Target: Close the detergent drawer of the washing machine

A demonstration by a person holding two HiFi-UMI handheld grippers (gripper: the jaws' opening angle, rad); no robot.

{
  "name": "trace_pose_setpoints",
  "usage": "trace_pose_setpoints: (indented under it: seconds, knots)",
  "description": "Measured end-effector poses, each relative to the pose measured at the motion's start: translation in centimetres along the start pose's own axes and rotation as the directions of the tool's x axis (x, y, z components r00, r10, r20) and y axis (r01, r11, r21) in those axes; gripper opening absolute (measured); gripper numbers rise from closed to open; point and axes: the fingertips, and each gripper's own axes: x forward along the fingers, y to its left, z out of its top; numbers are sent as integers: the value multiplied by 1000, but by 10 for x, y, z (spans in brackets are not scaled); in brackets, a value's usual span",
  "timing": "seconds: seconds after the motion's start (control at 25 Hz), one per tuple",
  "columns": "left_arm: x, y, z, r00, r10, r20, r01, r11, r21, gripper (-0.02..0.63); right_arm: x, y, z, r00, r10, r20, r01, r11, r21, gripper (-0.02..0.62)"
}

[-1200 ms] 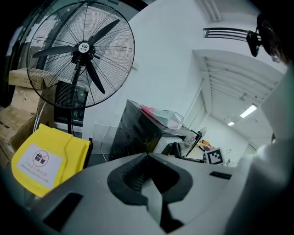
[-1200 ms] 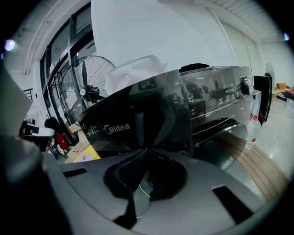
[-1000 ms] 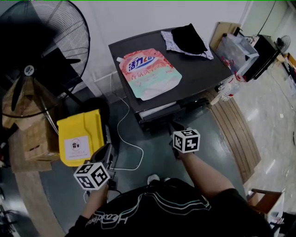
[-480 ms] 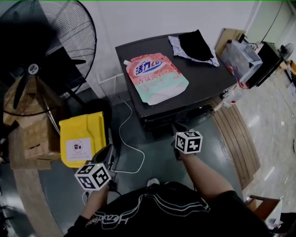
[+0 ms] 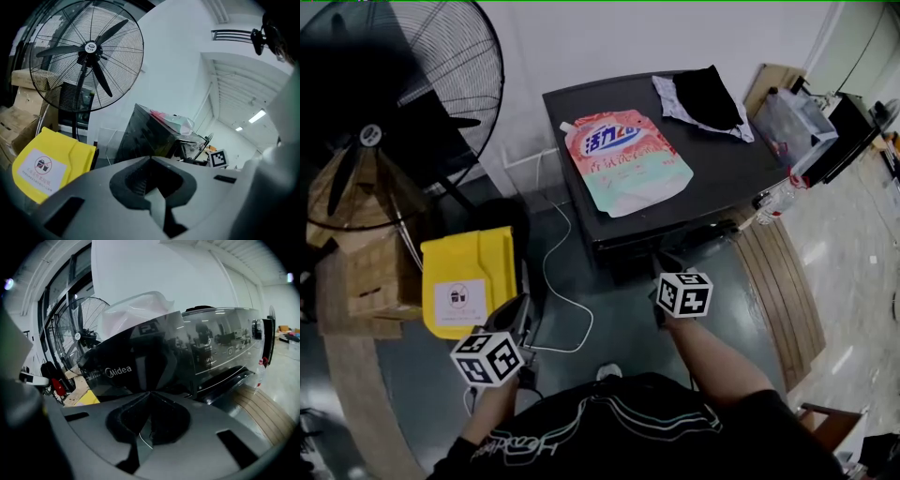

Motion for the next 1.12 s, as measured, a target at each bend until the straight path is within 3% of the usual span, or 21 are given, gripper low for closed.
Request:
trace_pose_setpoints:
  seconds: [1.12]
  knots:
    - [-9, 5, -19, 998, 61, -31, -61, 998, -28, 28, 19, -7, 5, 998, -8, -60, 2, 996, -93, 25]
